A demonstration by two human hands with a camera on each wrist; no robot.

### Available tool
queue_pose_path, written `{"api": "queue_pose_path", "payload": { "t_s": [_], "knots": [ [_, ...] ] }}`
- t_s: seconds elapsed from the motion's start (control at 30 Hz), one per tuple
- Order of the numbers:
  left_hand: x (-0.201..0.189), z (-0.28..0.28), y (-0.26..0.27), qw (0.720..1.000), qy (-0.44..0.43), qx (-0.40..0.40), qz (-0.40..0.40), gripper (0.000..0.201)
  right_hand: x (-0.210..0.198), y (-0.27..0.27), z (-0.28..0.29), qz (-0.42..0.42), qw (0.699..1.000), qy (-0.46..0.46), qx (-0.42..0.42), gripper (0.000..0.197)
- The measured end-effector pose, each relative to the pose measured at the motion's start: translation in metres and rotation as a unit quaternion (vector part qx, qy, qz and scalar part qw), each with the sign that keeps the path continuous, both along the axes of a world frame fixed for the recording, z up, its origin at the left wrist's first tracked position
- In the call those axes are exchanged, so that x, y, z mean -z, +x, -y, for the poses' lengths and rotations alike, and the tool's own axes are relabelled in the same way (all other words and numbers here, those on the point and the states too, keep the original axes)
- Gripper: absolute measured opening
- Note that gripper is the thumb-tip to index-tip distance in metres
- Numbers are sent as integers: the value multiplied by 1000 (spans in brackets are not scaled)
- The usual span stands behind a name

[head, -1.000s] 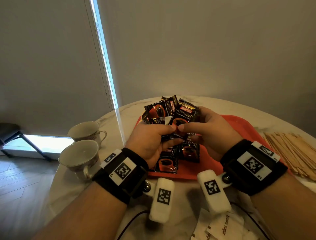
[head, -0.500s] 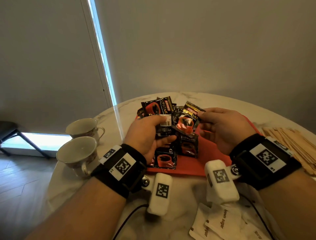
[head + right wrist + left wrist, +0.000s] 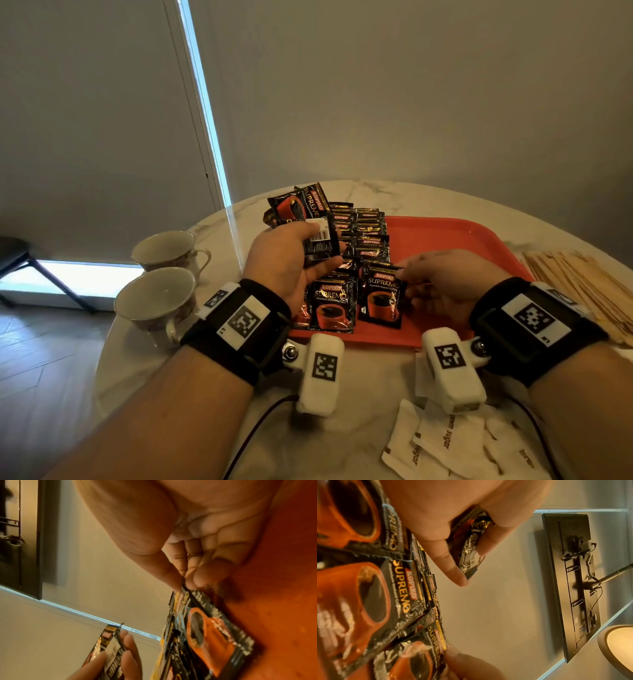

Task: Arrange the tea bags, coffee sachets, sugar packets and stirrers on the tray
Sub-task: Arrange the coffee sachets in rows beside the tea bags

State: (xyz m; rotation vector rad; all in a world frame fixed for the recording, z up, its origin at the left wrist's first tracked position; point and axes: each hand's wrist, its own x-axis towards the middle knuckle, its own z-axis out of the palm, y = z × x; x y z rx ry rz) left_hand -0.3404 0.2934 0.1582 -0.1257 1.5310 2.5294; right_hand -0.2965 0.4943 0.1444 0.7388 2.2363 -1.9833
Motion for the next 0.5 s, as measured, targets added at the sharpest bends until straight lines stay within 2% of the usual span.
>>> {"api": "queue_pose_path", "payload": {
  "t_s": [0.27, 0.5],
  "knots": [
    [1, 0, -2, 1000, 3, 1, -1, 23, 3, -2, 4, -51, 998, -12, 18, 11],
    [1, 2, -3, 1000, 0, 6, -2, 23, 2, -5, 6, -71, 996, -30, 36, 5]
  ]
}}
